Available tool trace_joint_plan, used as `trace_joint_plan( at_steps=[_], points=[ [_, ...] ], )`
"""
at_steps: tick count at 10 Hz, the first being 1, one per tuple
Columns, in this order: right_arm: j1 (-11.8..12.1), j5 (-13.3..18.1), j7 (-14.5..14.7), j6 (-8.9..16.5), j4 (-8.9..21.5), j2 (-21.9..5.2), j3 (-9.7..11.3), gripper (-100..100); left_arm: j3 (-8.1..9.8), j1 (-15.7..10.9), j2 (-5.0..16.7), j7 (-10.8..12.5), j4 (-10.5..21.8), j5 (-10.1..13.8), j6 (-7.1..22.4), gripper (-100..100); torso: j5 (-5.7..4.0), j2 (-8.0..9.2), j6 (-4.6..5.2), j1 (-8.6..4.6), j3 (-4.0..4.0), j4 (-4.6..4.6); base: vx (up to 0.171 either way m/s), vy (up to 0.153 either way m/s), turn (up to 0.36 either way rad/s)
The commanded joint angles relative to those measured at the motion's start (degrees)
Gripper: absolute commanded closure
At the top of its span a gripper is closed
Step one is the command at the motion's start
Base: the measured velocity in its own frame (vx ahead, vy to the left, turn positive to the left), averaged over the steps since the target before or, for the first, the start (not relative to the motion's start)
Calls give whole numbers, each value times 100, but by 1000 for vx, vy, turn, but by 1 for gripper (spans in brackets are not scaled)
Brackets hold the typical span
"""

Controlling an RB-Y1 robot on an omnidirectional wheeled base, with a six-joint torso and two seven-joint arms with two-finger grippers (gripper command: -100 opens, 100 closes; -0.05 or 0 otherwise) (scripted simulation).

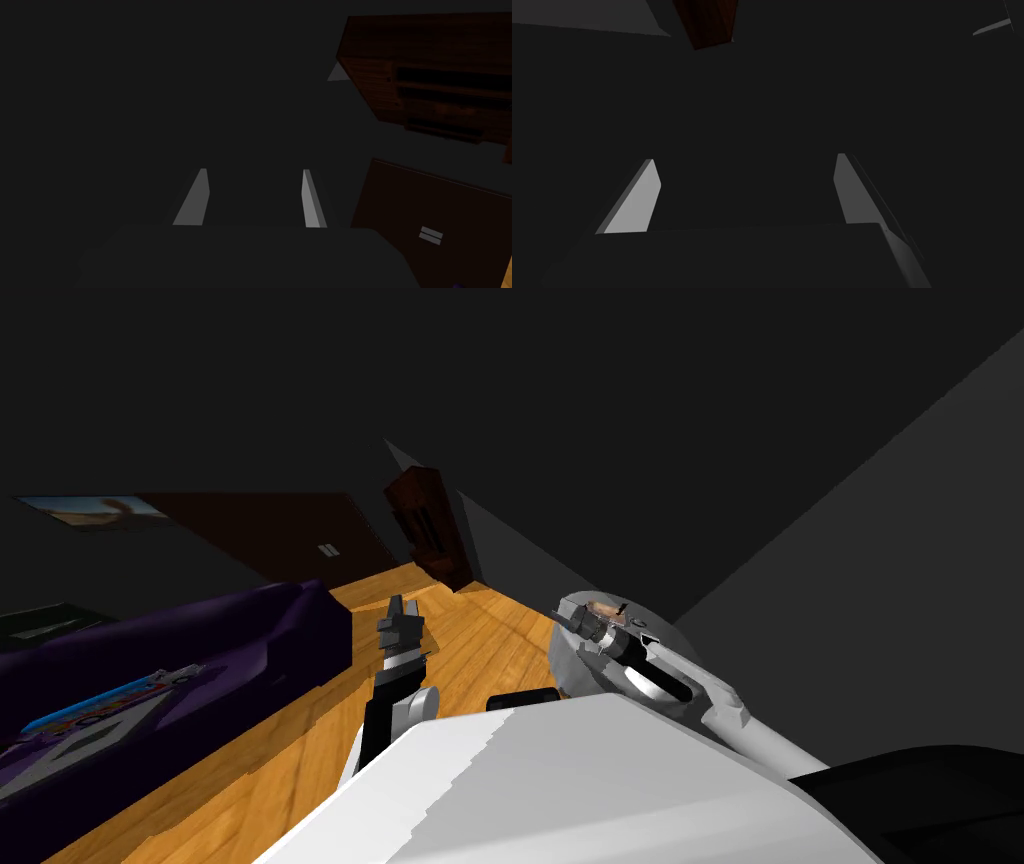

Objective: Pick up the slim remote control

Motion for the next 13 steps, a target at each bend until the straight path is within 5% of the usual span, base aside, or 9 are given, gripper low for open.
trace_joint_plan(
  at_steps=[1,10,12,13],
  points=[
    [-4,116,159,61,117,-149,139,-100,0,0,0,0,0,0,0,0,0,0,0,0,0,0,0,-35,175],
    [250,1088,1248,675,1060,-1536,1182,-100,2,2,0,0,0,0,0,0,-2,-4,9,-9,-2,0,2,-45,239],
    [250,1088,1248,675,1077,-1579,1182,-100,2,2,0,0,0,0,0,0,-3,-8,10,-7,-4,-1,3,-36,76],
    [318,1288,1453,803,1280,-1856,1403,-100,2,2,0,0,0,0,0,0,0,-4,12,1,-2,0,0,-32,316]
  ],
)
